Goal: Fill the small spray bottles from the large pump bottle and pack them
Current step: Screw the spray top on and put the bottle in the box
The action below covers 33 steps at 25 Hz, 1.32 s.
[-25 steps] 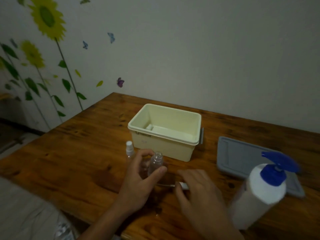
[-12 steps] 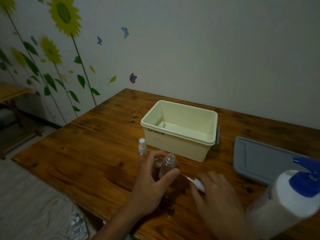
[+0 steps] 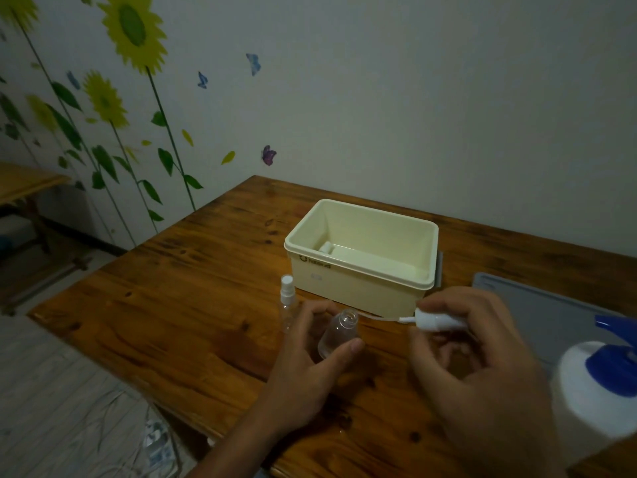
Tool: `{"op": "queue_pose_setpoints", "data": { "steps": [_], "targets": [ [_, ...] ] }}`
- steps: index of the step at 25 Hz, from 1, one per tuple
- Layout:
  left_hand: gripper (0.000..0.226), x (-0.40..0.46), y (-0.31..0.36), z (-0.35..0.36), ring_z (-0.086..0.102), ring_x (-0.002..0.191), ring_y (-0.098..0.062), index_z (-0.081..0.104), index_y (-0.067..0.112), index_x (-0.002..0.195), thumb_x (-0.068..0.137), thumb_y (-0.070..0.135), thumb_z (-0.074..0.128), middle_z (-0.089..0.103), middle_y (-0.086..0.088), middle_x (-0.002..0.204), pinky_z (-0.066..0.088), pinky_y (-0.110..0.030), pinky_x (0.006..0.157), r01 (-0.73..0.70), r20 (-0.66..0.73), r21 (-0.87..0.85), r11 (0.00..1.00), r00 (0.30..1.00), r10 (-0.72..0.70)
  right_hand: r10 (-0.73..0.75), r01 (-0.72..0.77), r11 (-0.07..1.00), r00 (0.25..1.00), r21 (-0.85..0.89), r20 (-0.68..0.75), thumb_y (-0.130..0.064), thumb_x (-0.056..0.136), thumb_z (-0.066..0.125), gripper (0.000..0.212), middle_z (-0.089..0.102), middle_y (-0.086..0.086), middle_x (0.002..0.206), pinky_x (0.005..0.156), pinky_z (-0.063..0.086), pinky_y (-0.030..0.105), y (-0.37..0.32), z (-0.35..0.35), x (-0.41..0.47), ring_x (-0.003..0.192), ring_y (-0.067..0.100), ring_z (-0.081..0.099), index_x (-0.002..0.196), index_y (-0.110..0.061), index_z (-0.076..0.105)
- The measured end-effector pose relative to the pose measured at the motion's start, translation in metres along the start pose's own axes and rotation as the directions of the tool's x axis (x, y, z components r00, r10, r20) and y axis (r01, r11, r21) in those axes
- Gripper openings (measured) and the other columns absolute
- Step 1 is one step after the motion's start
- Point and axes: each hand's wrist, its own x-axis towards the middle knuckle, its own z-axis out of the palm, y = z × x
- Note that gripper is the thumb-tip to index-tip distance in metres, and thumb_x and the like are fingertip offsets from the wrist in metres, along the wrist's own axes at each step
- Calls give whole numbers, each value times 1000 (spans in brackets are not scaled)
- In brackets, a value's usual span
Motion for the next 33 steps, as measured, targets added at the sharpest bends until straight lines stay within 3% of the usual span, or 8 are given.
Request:
{"op": "queue_pose_setpoints", "data": {
  "steps": [3, 9, 12, 17, 20, 27, 29, 33],
  "targets": [
    [32, 0, 0, 0, 65, 91, -22, 53, 22, 109, 83, 29, 70, 65, -2, 99, 56, -42, 77, 8, 22, -18, 1000, 1000, -8, -14, 14, 1000, 1000, -23, 2, -33, 73, 55, 24, 54, -7, 101, 72, 42, 1, -3, -3, 1, 91, -5, 52, 97, -30, 54],
    [29, 0, 2, 1, 64, 92, -18, 55, 30, 105, 83, 22, 72, 64, 3, 99, 53, -34, 77, -13, 41, 7, 1000, 999, 12, -29, 45, 995, 984, -85, 174, -21, 73, 62, 26, 46, -18, 95, 59, 41, 5, -11, 0, 8, 67, 3, 51, 95, -33, 55],
    [30, -1, 3, 2, 65, 92, -22, 54, 25, 108, 84, 25, 72, 64, 0, 100, 55, -44, 79, -15, 60, 5, 1000, 998, 15, -20, 55, 993, 947, -103, 320, -18, 79, 66, 32, 46, -20, 97, 69, 36, -4, -16, 2, 20, 77, -13, 46, 104, -34, 54],
    [27, -2, 6, 2, 64, 86, -14, 54, 25, 107, 84, 23, 69, 63, 6, 96, 51, -25, 72, -26, 82, -18, 1000, 996, 27, 90, -62, 995, 866, -74, 492, -27, 81, 67, 72, 44, -39, 83, 82, 41, 7, -20, 10, 31, 98, -18, 42, 134, -49, 24],
    [29, -2, 7, 2, 63, 87, -12, 54, 24, 107, 86, 11, 68, 63, 9, 96, 50, -20, 72, -44, 91, -21, 999, 995, 45, 94, -36, 992, 851, -121, 517, -31, 84, 64, 59, 40, -41, 86, 89, 42, 13, -19, 16, 29, 90, -18, 42, 132, -44, 34],
    [34, -3, 3, 0, 60, 89, -8, 54, 24, 110, 85, 5, 68, 61, 13, 99, 47, -16, 73, -72, 113, 43, 996, 991, 66, 146, -42, 980, 817, -194, 557, -49, 81, 59, 25, 51, -31, 73, 74, 46, 13, -16, 18, 39, 76, -11, 49, 103, -40, 53],
    [34, -2, 4, 0, 60, 89, -7, 54, 25, 109, 85, 4, 67, 61, 14, 98, 46, -16, 73, -87, 126, 42, 995, 989, 81, 176, -52, 970, 827, -238, 535, -63, 77, 51, 34, 58, -22, 75, 73, 54, 25, -15, 22, 37, 74, -4, 55, 100, -38, 54],
    [27, -2, 3, 0, 61, 87, -9, 54, 26, 108, 85, 15, 64, 60, 13, 97, 48, -17, 72, -64, 122, 14, 998, 991, 62, 197, -122, 974, 874, -192, 443, -84, 58, 38, 73, 50, -30, 94, 75, 52, 24, -17, 19, 24, 85, -5, 53, 121, -49, 38]
  ]
}}
